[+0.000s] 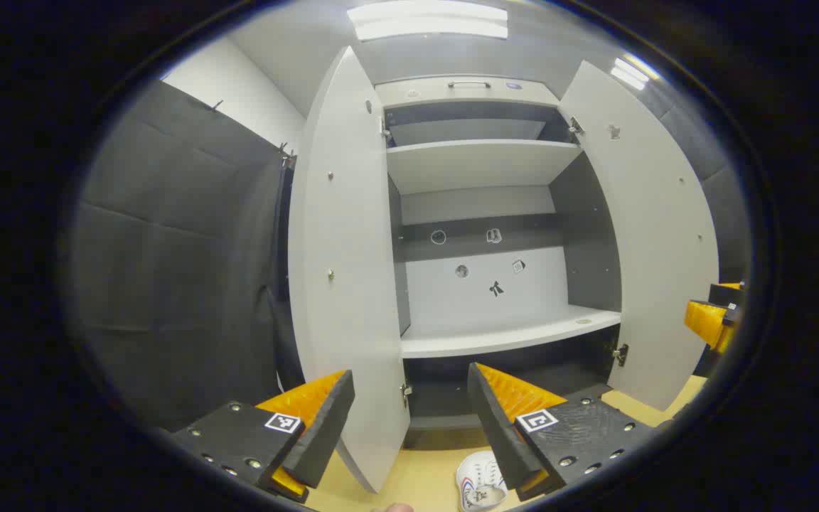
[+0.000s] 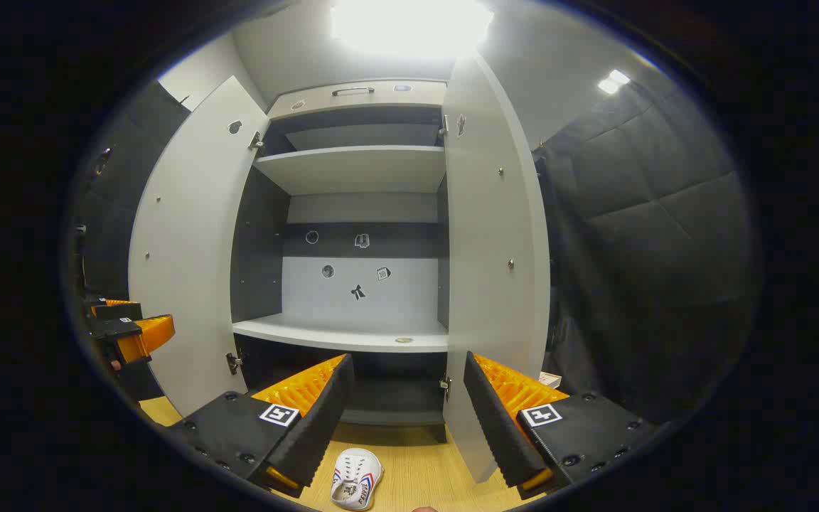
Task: Grab one shoe with the right hand and put it into the shoe cabinet, grab the other shoe with the left hand and put it into the shoe cabinet; then close the right door with the right hand and the left door with the left hand.
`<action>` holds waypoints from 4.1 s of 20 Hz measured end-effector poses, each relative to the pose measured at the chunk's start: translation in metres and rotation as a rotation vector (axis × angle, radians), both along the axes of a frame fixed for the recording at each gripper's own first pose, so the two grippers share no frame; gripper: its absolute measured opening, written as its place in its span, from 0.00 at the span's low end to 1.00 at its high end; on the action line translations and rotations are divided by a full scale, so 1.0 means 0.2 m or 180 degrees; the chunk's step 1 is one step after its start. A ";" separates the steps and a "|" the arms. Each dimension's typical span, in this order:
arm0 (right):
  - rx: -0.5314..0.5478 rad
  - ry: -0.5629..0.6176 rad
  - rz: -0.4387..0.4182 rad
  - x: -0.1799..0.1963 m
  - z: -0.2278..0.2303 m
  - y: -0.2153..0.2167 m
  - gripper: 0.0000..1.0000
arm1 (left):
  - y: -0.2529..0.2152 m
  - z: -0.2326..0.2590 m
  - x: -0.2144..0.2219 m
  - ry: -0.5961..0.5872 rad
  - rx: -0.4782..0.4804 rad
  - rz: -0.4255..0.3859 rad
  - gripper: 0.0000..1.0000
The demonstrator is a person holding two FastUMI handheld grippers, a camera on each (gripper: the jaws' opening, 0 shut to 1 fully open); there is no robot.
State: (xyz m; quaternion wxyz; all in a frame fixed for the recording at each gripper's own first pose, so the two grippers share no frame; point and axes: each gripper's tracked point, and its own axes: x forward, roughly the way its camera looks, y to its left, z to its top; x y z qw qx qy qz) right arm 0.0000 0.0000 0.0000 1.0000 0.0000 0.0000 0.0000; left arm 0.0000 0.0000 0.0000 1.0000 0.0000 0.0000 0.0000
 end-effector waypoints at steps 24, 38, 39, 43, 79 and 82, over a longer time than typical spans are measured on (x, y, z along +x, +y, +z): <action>-0.0106 0.0696 0.0644 0.14 -0.38 0.33 0.98 | 0.02 0.03 0.01 -0.0099 0.0099 0.0113 0.93; -0.0188 0.2292 0.1153 0.22 -1.31 0.59 0.98 | 0.09 0.08 -0.08 0.0092 0.0268 0.0688 0.93; -0.0204 0.2417 0.1162 0.21 -1.36 0.59 0.98 | 0.10 0.08 -0.08 0.0110 0.0281 0.0725 0.93; -0.0214 0.2753 0.1190 0.20 -1.53 0.62 0.94 | 0.12 0.05 -0.08 0.0171 0.0314 0.0855 0.93; 0.0455 0.2381 0.1069 0.29 -1.18 0.45 0.02 | -0.18 0.06 -0.05 0.0057 0.0251 0.0440 0.93; 0.0570 0.2187 0.1080 0.34 -1.01 0.44 0.02 | -0.22 0.06 -0.03 0.0060 0.0222 0.0357 0.93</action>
